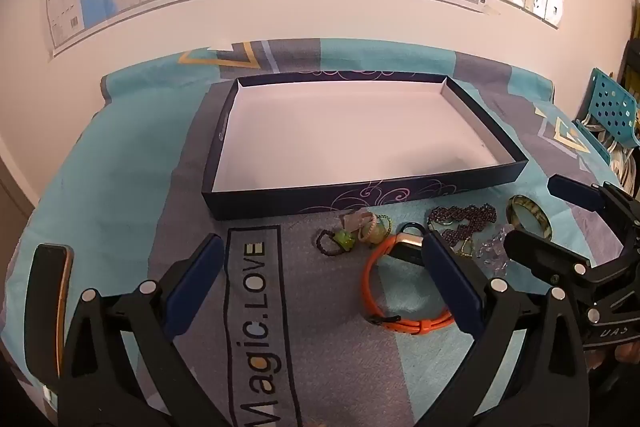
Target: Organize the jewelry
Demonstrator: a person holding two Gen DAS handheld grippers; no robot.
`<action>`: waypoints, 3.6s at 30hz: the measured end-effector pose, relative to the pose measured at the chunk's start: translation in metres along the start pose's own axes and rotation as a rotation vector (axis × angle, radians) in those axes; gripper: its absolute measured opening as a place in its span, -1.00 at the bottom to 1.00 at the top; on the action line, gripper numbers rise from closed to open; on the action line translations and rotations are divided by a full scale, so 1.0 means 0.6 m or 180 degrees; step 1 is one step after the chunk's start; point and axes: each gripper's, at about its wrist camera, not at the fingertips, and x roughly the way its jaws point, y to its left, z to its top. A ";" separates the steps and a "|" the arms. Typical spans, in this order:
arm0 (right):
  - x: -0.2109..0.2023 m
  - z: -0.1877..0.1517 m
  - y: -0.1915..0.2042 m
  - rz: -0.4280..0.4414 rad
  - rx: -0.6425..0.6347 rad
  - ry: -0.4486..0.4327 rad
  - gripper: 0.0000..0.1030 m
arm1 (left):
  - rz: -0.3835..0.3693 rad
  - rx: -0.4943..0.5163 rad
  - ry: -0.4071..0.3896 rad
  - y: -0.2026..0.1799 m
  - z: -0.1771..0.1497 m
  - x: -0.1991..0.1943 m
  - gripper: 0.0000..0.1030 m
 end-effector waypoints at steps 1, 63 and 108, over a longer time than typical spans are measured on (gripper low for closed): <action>0.000 0.000 0.001 -0.0002 0.0007 -0.0004 0.88 | -0.0008 -0.0002 -0.0009 0.000 0.000 0.000 0.89; 0.003 0.003 -0.011 0.0086 0.0080 0.0025 0.88 | -0.0036 0.0002 0.0073 0.005 -0.015 0.012 0.89; -0.003 0.006 -0.040 0.0070 0.0065 0.0055 0.88 | -0.0190 0.0142 0.0279 -0.012 -0.018 0.042 0.82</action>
